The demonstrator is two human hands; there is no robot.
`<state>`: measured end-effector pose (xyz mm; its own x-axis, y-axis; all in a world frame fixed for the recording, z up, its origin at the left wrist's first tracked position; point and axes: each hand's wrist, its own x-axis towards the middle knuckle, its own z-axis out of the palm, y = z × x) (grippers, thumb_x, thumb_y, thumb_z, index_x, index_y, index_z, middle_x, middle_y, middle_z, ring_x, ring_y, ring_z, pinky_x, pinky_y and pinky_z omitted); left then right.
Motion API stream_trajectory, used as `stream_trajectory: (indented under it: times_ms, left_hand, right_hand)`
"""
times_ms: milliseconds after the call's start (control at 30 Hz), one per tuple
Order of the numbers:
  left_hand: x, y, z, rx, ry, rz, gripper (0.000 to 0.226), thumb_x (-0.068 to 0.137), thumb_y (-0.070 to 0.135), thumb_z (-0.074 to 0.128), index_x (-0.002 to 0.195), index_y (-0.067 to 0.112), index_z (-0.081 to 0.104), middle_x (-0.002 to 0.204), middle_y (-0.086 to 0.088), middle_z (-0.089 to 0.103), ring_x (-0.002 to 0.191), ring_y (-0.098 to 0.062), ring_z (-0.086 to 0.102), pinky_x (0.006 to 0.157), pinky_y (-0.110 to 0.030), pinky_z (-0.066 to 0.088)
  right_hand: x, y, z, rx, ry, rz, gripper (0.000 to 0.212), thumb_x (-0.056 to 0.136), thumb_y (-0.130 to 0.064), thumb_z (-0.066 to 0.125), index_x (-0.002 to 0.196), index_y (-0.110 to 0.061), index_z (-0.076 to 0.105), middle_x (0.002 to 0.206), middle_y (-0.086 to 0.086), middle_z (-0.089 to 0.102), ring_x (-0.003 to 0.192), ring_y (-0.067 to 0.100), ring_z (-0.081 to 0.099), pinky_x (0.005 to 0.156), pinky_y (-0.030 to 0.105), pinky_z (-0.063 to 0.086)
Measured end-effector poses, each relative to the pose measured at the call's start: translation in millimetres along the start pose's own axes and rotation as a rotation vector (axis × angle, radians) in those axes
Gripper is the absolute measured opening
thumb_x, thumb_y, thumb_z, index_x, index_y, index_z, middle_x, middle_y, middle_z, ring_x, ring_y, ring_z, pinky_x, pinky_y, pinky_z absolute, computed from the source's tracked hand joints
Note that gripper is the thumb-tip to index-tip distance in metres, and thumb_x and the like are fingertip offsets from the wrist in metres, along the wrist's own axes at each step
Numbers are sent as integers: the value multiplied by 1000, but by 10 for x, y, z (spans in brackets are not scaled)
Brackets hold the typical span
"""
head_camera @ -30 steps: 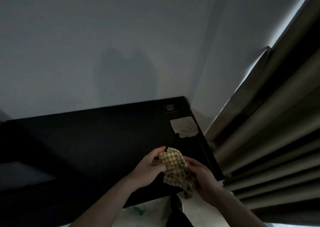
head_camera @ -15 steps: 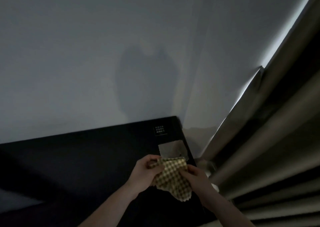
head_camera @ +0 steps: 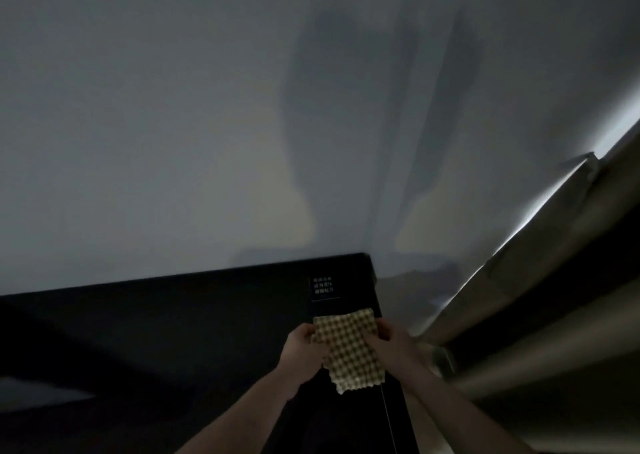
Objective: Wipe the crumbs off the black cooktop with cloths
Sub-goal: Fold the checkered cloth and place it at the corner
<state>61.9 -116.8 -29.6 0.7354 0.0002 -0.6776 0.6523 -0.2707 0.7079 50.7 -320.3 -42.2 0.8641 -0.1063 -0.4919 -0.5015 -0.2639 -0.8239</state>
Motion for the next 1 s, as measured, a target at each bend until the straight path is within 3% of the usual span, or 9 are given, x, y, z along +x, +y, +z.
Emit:
stream_trajectory:
  times_ms: [133,333,467,567,633,667,733,867,1000]
  left_hand:
    - [409,165,-23,154,-11,-29,30,82,16,61,111,25,65,102,0,73,91,-16,73,72,-31,63]
    - [1026,438,-11,263,12,-35,35,88,13,64,123,16,64,103,-2,70,83,-15,69,60,-23,56]
    - [1403,701,8,314,98,83,45,92,12,56,138,15,56,109,1,63,76,-4,58,51,-14,44]
    - [1596,801,10,354,102,99,66,93,20,60,155,16,35,131,-4,61,100,-16,65,75,-26,55]
    - [1667,762,7,561,82,170,81,93,29,62,160,16,19,156,-9,41,134,-29,51,106,-38,49]
    - [1689,702,23,694,64,230,82,93,31,61,161,18,18,161,-9,31,142,-31,42,113,-42,43]
    - [1693,559,79,922,-25,299,77,91,31,60,159,21,23,164,-8,24,144,-33,34,115,-47,42]
    - [1694,245,197,1217,-257,228,82,93,31,60,162,20,17,171,-1,3,155,-32,11,122,-51,31]
    - [1720,138,230,1253,-241,221,89,92,36,59,163,22,8,171,3,-9,157,-32,0,125,-52,22]
  right_hand:
    - [444,35,22,-70,-41,77,25,94,-5,62,110,-22,70,104,-5,75,100,17,73,88,37,61]
    - [1084,-123,32,-103,-46,119,24,98,-10,60,116,-26,64,98,-13,66,93,11,64,72,20,51]
    - [1520,-249,22,-123,6,89,34,96,-11,64,129,-15,66,120,7,72,113,26,67,91,30,52]
    - [1737,-301,27,-182,20,42,57,96,-12,66,151,-14,52,146,10,64,132,29,61,103,30,48]
    - [1811,-275,43,-282,4,-14,65,98,-11,61,159,-15,41,157,10,52,144,31,51,117,36,42]
    - [1831,-215,59,-350,-11,-51,62,98,-15,59,158,-18,42,159,10,49,147,31,48,120,36,38]
    - [1817,-33,108,-510,-68,-141,57,99,-28,55,155,-23,43,161,11,44,149,32,45,123,32,32]
    - [1661,292,187,-849,-178,-237,60,103,-16,51,161,-13,37,174,5,23,160,27,24,130,31,18]
    - [1604,396,188,-989,-265,-239,64,108,-29,41,168,-19,20,179,-1,-2,166,22,-1,135,44,9]
